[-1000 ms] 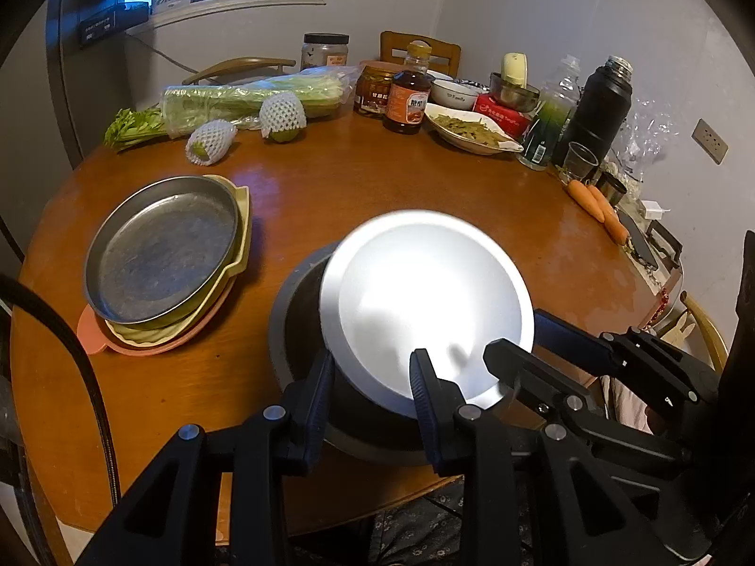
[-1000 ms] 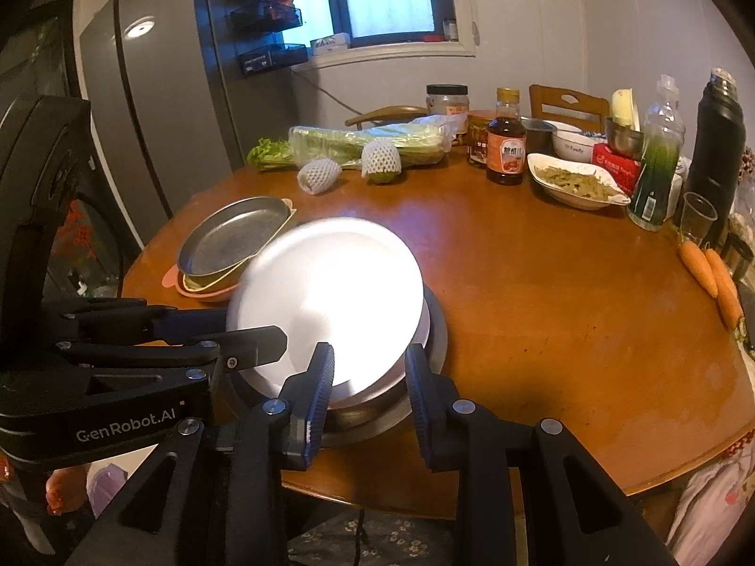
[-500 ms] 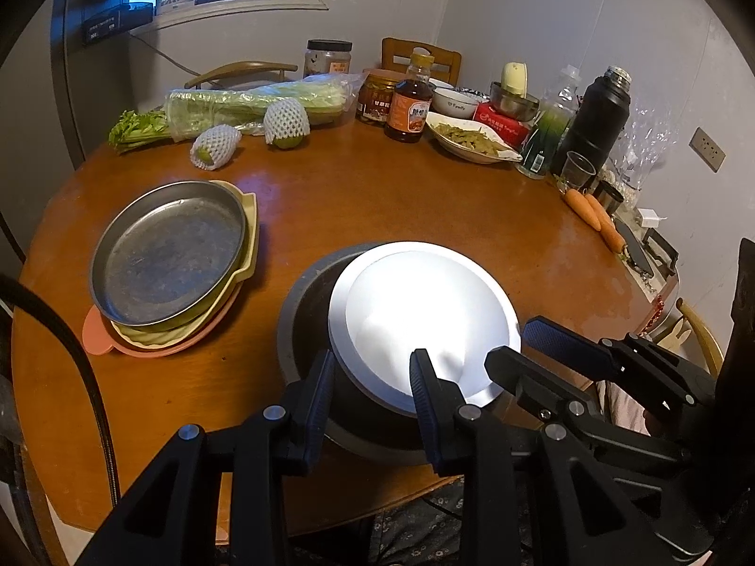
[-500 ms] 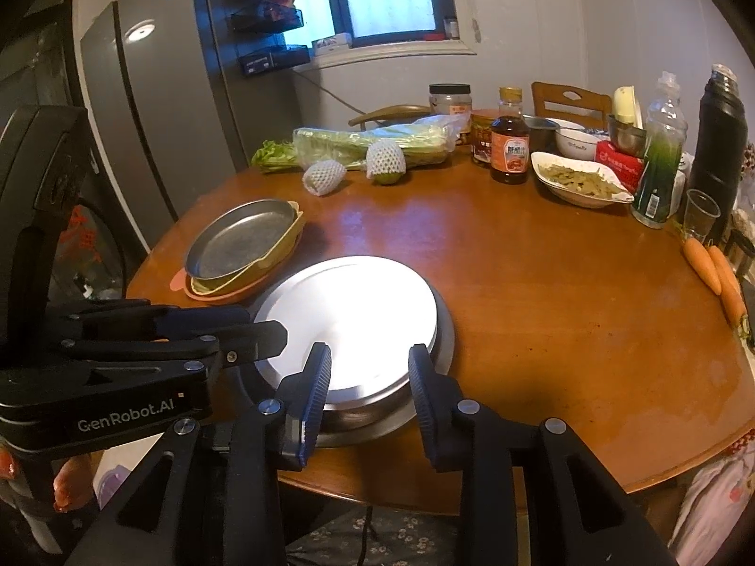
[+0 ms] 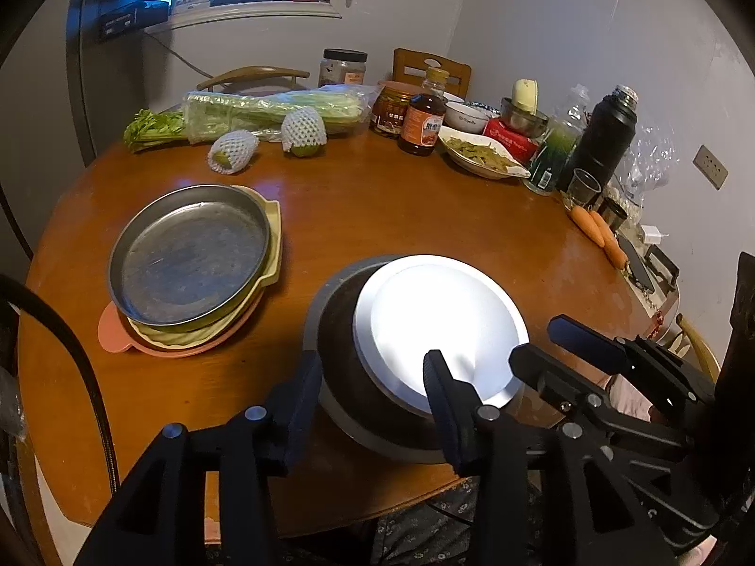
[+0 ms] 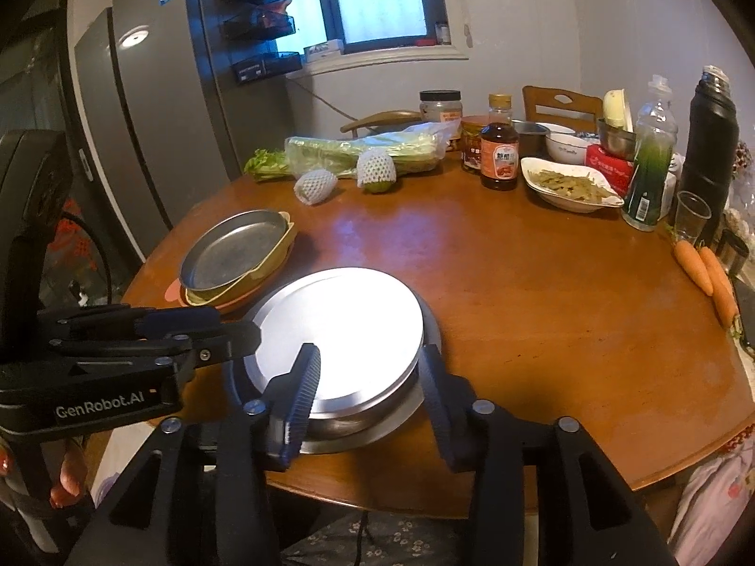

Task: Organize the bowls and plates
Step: 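Open the left gripper and withdraw it from the stacked cup bowls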

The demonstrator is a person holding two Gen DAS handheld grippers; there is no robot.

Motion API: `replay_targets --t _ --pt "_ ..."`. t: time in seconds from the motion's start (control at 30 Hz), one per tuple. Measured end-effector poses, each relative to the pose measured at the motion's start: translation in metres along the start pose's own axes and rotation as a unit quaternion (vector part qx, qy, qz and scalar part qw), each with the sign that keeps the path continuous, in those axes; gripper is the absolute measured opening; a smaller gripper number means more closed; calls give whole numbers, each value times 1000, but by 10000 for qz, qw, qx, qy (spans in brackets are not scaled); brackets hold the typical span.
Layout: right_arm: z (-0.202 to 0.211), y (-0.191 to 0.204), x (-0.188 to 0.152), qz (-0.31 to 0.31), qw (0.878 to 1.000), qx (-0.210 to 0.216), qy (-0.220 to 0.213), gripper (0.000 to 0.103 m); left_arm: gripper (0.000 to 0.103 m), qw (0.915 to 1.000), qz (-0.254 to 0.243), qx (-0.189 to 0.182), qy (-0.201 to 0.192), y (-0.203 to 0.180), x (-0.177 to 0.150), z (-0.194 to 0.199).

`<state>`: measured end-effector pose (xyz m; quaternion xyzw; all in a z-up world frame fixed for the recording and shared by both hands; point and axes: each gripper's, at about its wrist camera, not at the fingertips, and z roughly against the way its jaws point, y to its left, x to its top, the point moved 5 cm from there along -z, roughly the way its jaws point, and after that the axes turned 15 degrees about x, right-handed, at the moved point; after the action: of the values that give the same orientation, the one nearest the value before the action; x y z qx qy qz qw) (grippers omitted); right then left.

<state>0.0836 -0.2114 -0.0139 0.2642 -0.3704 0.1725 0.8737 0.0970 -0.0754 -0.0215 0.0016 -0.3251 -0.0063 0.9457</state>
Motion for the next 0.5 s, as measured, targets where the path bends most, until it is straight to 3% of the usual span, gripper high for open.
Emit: replay_targets --t 0.5 --pt "-16 -24 -2 -459 9989 -49 106 55 56 9990 282 -256 214 13 -5 -19"
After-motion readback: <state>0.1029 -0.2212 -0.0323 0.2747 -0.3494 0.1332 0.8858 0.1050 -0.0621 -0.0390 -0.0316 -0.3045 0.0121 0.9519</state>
